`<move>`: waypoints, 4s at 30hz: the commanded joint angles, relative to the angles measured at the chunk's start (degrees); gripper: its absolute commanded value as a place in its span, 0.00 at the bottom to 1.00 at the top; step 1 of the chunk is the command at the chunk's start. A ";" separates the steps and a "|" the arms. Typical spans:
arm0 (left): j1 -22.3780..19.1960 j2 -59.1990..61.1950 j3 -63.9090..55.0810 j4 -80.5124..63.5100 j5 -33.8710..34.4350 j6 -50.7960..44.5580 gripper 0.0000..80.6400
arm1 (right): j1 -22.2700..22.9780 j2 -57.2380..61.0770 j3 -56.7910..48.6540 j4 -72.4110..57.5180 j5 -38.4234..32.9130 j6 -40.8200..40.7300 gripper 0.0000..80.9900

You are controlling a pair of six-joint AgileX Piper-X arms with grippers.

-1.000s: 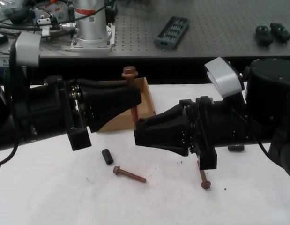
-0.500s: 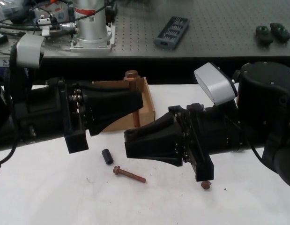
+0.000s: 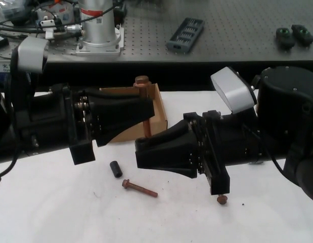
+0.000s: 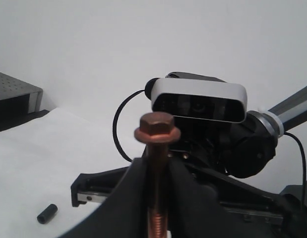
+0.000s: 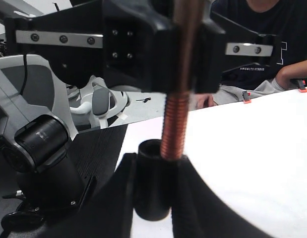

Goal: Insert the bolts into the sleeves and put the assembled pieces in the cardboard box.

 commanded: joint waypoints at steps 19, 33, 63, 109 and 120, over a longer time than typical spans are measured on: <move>-0.21 -0.02 -0.83 -1.65 -1.20 -1.33 0.01 | -2.02 -0.04 -0.24 -1.41 0.25 0.22 0.05; -0.21 -0.02 -0.83 -1.42 -2.42 -1.33 0.01 | -2.02 -0.04 -0.24 -1.41 -3.06 1.31 0.05; -0.21 -0.02 -0.83 -6.94 -0.93 -7.62 0.01 | -2.02 -0.04 -0.24 -3.60 -6.87 3.64 0.05; -1.28 -0.02 -0.06 -2.00 5.86 -11.66 0.01 | -2.02 -0.04 -0.24 -5.29 -5.99 3.83 0.05; -1.28 -0.02 2.44 -2.11 1.68 -0.93 0.01 | -2.02 -0.04 -0.35 -5.29 -6.00 3.83 0.05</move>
